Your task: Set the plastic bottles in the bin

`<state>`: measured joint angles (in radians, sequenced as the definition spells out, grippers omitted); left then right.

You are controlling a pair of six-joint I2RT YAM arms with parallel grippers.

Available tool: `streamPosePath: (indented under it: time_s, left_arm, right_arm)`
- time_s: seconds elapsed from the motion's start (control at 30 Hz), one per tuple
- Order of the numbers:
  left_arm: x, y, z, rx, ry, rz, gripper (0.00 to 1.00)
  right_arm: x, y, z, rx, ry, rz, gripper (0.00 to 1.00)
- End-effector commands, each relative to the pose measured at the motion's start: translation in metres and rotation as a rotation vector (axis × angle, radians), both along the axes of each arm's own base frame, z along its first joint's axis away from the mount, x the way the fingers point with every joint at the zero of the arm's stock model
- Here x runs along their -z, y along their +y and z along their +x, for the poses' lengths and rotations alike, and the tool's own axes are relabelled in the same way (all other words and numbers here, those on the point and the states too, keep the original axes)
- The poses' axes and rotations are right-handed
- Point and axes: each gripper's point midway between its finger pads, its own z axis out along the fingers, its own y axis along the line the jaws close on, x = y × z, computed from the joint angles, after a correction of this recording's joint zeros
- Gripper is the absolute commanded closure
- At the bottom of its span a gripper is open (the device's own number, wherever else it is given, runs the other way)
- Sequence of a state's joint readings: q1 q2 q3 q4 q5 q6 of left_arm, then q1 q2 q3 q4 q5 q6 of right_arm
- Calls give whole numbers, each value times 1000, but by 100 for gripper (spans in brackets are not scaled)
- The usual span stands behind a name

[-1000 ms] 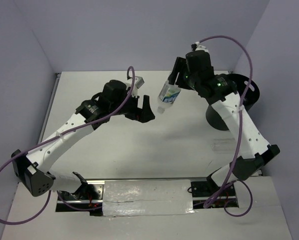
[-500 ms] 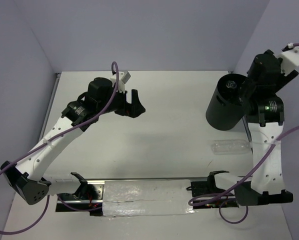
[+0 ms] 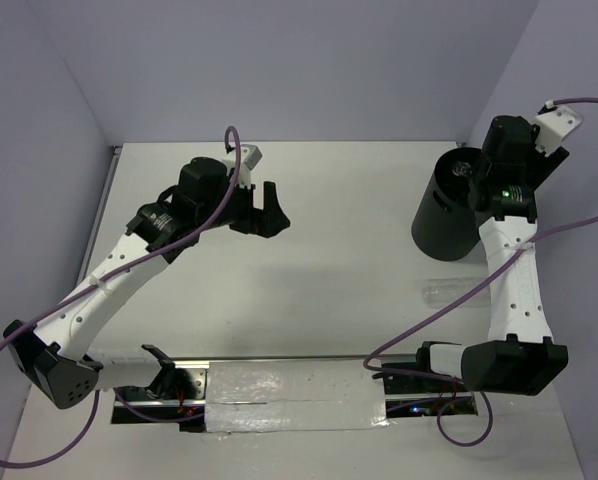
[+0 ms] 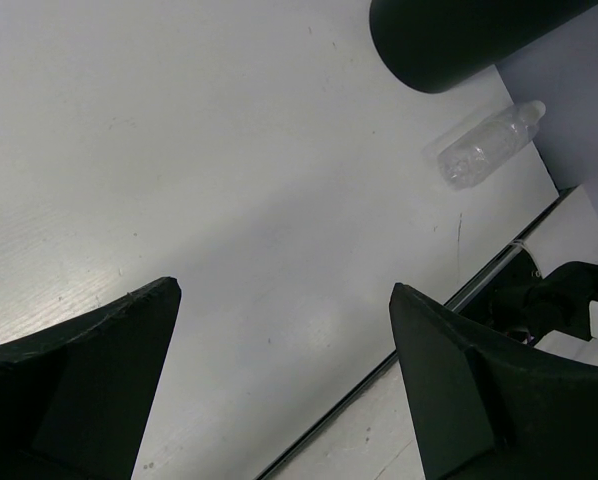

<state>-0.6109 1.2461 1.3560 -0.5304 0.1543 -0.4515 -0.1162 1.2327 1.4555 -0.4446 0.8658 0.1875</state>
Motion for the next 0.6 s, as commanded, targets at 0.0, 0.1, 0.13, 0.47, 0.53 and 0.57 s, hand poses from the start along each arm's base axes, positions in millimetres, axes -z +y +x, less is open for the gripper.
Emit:
streamPosePath:
  time_s: [0.0,0.1,0.13,0.47,0.53,0.57]
  left_arm:
    - [-1,-1,5,-10,-15,-15,1]
    - [0,-1,6,-10,-13,-10,1]
    - [-1,0,6,-13,-15,-10,1]
    - [13,-6,5,17,21,4,1]
    - [16,-7,5,23,33,6,1]
    - [16,-8,5,26,32,4,1]
  right_arm:
    - [-12,-5,8,13,-99,-23,53]
    - [3,-8,14,27,-85,-32,51]
    - [10,-8,16,24,-73,-30,51]
    - [11,-1,16,-28,-66,-6,0]
    - [-10,1,10,-35,-108,-5,0]
    - [-15,3,4,-38,-107,5,0]
